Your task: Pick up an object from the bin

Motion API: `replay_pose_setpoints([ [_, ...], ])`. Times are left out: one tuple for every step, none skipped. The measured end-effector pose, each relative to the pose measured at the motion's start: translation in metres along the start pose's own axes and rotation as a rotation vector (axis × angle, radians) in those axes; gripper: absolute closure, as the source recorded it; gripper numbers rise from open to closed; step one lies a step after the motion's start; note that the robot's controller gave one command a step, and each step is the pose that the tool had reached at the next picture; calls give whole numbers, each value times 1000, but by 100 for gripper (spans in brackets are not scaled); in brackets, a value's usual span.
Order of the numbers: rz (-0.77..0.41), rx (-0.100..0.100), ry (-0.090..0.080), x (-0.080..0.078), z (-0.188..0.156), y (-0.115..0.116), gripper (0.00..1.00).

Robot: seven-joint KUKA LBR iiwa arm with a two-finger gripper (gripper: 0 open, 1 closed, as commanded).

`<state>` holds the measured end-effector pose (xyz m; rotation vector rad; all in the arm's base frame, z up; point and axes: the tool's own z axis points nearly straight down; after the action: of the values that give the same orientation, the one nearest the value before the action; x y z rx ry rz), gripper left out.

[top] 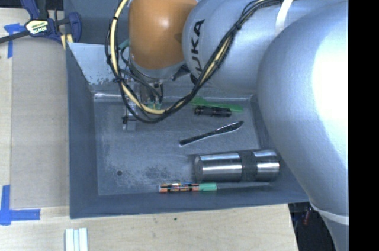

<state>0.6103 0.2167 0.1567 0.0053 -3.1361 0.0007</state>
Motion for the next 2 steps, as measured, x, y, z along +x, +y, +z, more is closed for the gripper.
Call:
replay_pose_setpoints([
  [4,-2,-8,-2,-6,-1,0],
  [73,-1,-4,-16,87,-29,0],
])
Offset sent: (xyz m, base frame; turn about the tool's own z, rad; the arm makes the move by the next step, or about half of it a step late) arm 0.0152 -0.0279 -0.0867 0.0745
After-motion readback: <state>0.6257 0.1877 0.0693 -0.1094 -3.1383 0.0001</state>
